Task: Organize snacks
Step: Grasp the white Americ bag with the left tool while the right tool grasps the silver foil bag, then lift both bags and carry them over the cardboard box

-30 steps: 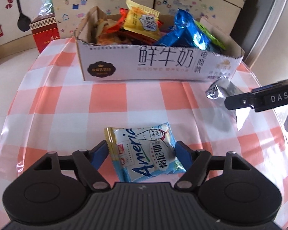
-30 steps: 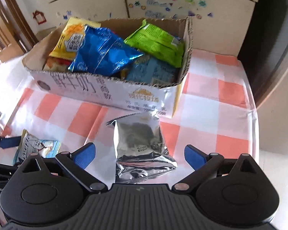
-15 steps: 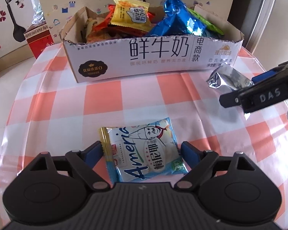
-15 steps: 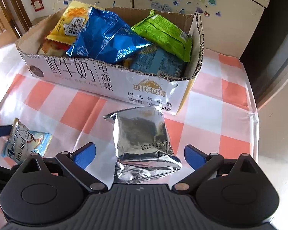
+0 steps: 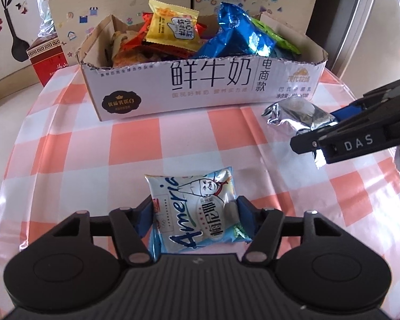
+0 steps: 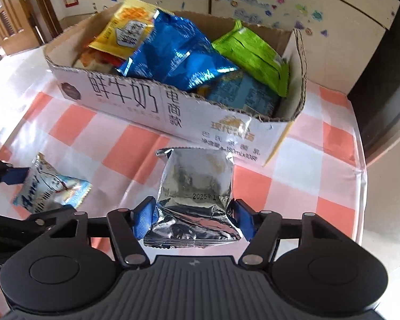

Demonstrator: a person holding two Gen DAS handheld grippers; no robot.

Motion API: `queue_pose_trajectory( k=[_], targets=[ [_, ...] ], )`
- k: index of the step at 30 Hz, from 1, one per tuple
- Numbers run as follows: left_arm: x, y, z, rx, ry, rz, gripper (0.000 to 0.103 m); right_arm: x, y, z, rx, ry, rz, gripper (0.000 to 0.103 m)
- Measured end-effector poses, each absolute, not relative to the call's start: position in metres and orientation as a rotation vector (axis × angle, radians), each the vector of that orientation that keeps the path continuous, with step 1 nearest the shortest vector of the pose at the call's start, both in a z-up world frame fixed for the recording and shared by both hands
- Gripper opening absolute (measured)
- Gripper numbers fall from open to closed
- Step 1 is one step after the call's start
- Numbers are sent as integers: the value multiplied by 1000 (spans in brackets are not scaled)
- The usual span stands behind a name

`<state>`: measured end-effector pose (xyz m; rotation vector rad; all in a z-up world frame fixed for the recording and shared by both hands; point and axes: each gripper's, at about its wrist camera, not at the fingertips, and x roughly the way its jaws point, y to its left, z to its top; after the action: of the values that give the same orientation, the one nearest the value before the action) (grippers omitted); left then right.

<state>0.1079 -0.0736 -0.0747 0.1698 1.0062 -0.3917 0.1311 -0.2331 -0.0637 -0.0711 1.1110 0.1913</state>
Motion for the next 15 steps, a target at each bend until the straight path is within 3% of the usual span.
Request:
queue_pose_trajectory(
  k=[15],
  targets=[
    [99,-60,-46,138,919,-394,62,127,-240,-38,-49,1050,246,68]
  ],
)
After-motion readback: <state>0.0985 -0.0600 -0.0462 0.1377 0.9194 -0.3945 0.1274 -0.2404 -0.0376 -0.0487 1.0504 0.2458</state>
